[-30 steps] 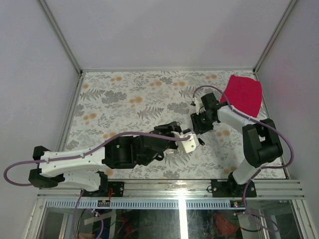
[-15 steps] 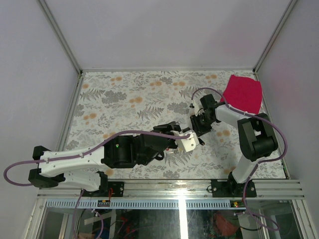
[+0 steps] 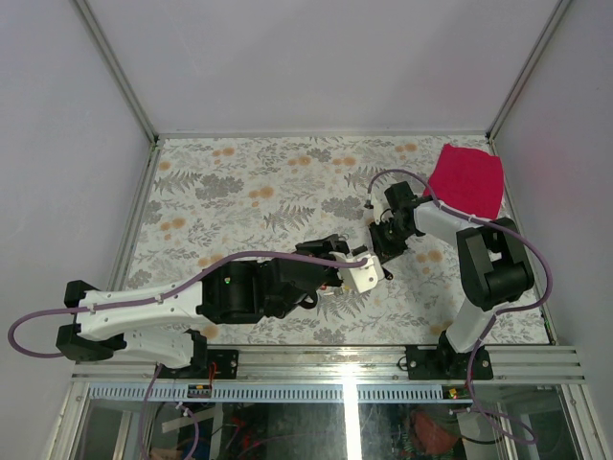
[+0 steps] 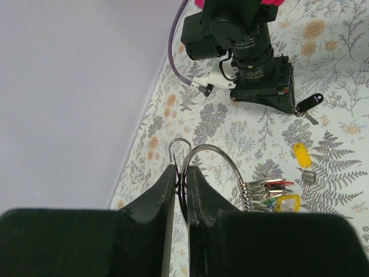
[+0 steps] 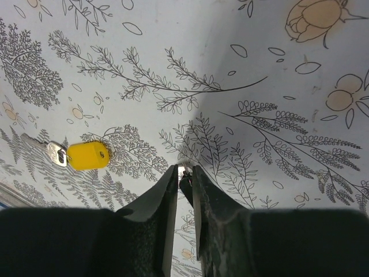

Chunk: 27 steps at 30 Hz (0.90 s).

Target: Put the keys on the keyring

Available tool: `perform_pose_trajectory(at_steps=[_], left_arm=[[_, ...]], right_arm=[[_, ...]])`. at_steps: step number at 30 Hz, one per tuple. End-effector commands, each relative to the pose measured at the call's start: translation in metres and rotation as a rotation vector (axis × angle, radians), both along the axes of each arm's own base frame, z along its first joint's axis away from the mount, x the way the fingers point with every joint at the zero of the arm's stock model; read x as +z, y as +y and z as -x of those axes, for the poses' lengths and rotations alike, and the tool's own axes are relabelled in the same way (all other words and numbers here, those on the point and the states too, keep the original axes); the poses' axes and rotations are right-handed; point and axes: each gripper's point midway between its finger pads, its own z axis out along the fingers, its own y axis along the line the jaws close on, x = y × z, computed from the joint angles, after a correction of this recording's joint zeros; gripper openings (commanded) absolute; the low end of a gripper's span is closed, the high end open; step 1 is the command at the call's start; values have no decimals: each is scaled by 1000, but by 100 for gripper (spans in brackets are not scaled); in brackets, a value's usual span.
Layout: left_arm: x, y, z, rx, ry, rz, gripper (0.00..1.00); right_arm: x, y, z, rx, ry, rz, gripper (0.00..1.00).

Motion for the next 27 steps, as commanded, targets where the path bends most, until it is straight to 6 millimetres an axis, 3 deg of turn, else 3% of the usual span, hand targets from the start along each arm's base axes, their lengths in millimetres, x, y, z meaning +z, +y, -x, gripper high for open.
perform_pose_trajectory(at_steps=[1,6,10,17,27], left_arm=[[23,0,-4,24,-13,73,0],[22,0,-4,25,-13,70,0],[21,1,-5,31,-18,65,0],[20,1,-10,49,-55,67,0],[7,9,-38,188,-277,-109,0]], right_arm=[[9,3,-8,8,-18,-18,20],[14,4,-10,5,-34,-22,7],[31,3,-17,-18,-101,-27,0],[99,1,-28,-68,-323,-75,0],[193,-3,-10,-139,-568,-201,0]])
